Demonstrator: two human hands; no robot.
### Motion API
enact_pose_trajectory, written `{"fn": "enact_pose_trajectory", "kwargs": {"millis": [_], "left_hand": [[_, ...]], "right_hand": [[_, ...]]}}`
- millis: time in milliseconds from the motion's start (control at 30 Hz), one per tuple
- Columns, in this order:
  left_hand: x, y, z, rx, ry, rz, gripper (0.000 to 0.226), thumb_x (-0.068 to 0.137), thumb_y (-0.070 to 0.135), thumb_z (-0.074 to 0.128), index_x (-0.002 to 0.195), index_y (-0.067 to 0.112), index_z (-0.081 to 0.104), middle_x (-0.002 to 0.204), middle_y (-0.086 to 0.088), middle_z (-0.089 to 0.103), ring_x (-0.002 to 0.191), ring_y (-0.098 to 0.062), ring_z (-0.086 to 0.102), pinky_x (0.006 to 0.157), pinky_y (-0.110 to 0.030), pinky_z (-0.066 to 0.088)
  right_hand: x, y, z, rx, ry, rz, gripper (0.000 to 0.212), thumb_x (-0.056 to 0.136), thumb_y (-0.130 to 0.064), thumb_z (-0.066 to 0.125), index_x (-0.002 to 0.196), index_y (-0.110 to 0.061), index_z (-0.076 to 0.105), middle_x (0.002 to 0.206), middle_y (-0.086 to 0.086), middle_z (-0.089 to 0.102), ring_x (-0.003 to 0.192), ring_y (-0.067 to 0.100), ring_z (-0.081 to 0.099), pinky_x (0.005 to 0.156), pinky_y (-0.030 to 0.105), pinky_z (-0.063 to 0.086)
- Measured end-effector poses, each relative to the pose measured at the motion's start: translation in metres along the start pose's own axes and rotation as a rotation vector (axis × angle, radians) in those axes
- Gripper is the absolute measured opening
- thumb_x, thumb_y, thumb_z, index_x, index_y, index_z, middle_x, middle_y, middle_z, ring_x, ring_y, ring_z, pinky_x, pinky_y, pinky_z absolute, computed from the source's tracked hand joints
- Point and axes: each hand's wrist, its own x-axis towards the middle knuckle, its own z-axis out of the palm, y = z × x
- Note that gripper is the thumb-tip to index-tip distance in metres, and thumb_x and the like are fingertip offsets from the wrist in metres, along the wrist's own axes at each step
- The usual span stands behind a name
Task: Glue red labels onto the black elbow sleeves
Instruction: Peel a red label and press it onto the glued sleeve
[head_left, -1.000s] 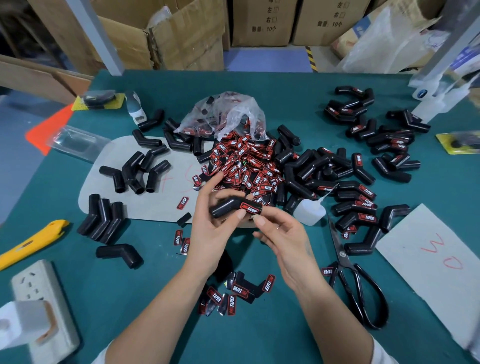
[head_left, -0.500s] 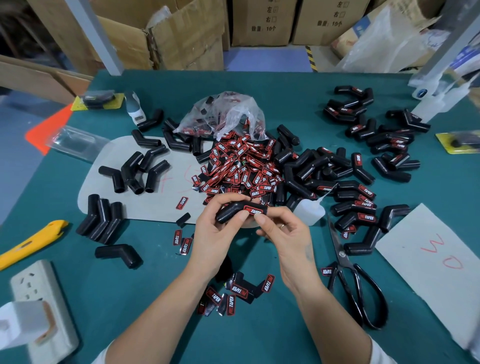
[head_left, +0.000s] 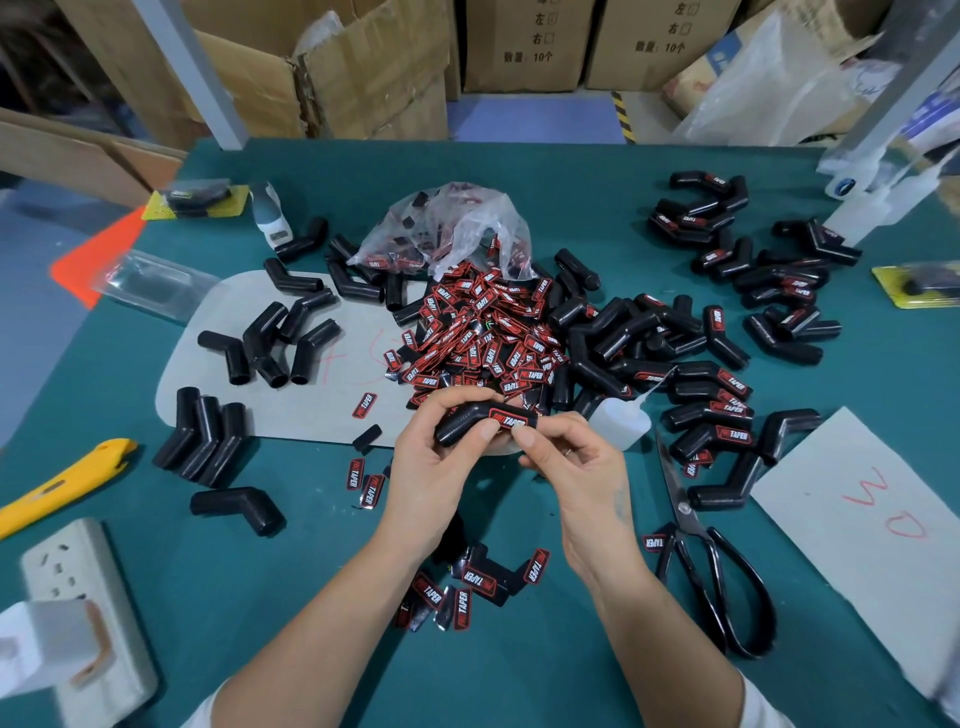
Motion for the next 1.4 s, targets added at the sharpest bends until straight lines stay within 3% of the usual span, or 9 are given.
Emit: {"fn": "enact_pose_trajectory", "kwargs": {"millis": [100, 200, 333, 567, 800, 867, 1000, 1200, 1400], "left_hand": [[0.0019, -0.0013, -0.0014, 0.002, 0.014, -0.016, 0.019, 0.1, 0.008, 0.068, 0.118, 0.011, 0.069, 0.116, -0.006, 0.074, 0.107, -0.024, 0.075, 0.091, -0.035, 0.062], [0.0034, -0.0006, -0.0018, -0.02, 0.045, -0.038, 0.019, 0.099, 0.01, 0.069, 0.118, 0.011, 0.07, 0.116, -0.004, 0.074, 0.107, -0.021, 0.073, 0.092, -0.032, 0.061], [0.0024, 0.0003, -0.0013, -0.018, 0.044, -0.042, 0.021, 0.098, 0.013, 0.072, 0.119, 0.009, 0.069, 0.114, -0.008, 0.075, 0.107, -0.024, 0.074, 0.092, -0.032, 0.061], [0.0, 0.0003, 0.0009, -0.012, 0.02, -0.022, 0.02, 0.098, 0.01, 0.069, 0.118, 0.01, 0.068, 0.117, -0.018, 0.073, 0.112, -0.035, 0.072, 0.092, -0.038, 0.061], [-0.0006, 0.0027, 0.0015, -0.001, 0.015, 0.003, 0.02, 0.098, 0.009, 0.068, 0.117, 0.008, 0.068, 0.117, -0.016, 0.074, 0.11, -0.031, 0.073, 0.091, -0.035, 0.062], [-0.0015, 0.0032, 0.0012, 0.012, 0.016, 0.014, 0.019, 0.097, 0.009, 0.069, 0.116, 0.012, 0.069, 0.118, -0.015, 0.074, 0.111, -0.03, 0.073, 0.092, -0.035, 0.061], [-0.0025, 0.0025, 0.0012, 0.053, 0.0, 0.045, 0.02, 0.097, 0.019, 0.072, 0.117, 0.017, 0.07, 0.119, -0.013, 0.074, 0.113, -0.035, 0.072, 0.098, -0.05, 0.059], [-0.0021, 0.0058, 0.0032, 0.08, 0.001, 0.129, 0.021, 0.095, 0.016, 0.072, 0.114, 0.026, 0.072, 0.118, -0.007, 0.074, 0.115, -0.025, 0.071, 0.099, -0.027, 0.053], [0.0, 0.0081, 0.0006, 0.082, -0.069, 0.166, 0.032, 0.094, -0.003, 0.069, 0.114, 0.021, 0.071, 0.119, -0.003, 0.074, 0.118, -0.022, 0.07, 0.101, -0.024, 0.052]], "right_hand": [[0.0008, 0.0015, -0.0004, 0.001, 0.002, 0.019, 0.017, 0.089, -0.037, 0.077, 0.088, -0.021, 0.083, 0.091, -0.004, 0.066, 0.083, 0.01, 0.063, 0.079, 0.023, 0.054], [0.0006, 0.0026, 0.0001, -0.003, -0.006, 0.02, 0.033, 0.09, -0.049, 0.068, 0.09, -0.02, 0.082, 0.09, -0.007, 0.065, 0.085, 0.008, 0.062, 0.08, 0.025, 0.056], [-0.0001, 0.0038, 0.0011, -0.056, -0.019, -0.016, 0.022, 0.085, -0.046, 0.075, 0.093, -0.028, 0.083, 0.092, -0.009, 0.066, 0.082, 0.008, 0.064, 0.076, 0.021, 0.054], [0.0006, 0.0058, -0.0009, -0.076, 0.011, -0.051, 0.003, 0.087, -0.03, 0.082, 0.089, -0.027, 0.083, 0.092, -0.005, 0.065, 0.081, 0.014, 0.061, 0.081, 0.039, 0.049], [0.0, 0.0025, -0.0012, -0.071, 0.003, -0.031, 0.012, 0.085, -0.032, 0.082, 0.091, -0.022, 0.083, 0.099, 0.013, 0.064, 0.083, 0.015, 0.06, 0.08, 0.034, 0.05], [-0.0003, 0.0016, -0.001, -0.062, -0.007, -0.026, 0.01, 0.085, -0.03, 0.083, 0.091, -0.022, 0.083, 0.097, 0.01, 0.064, 0.083, 0.014, 0.06, 0.079, 0.029, 0.051], [-0.0005, 0.0008, -0.0015, -0.029, -0.015, -0.038, 0.003, 0.086, -0.026, 0.081, 0.086, -0.024, 0.083, 0.092, -0.001, 0.062, 0.082, 0.014, 0.059, 0.08, 0.03, 0.049], [-0.0005, 0.0006, -0.0022, 0.012, -0.026, -0.041, 0.009, 0.086, -0.019, 0.078, 0.085, -0.011, 0.079, 0.093, 0.008, 0.059, 0.08, 0.011, 0.058, 0.075, 0.02, 0.049], [-0.0008, -0.0015, -0.0023, 0.036, -0.071, -0.019, 0.006, 0.087, -0.021, 0.077, 0.089, -0.022, 0.083, 0.094, -0.001, 0.065, 0.078, 0.008, 0.059, 0.07, 0.016, 0.048]]}}
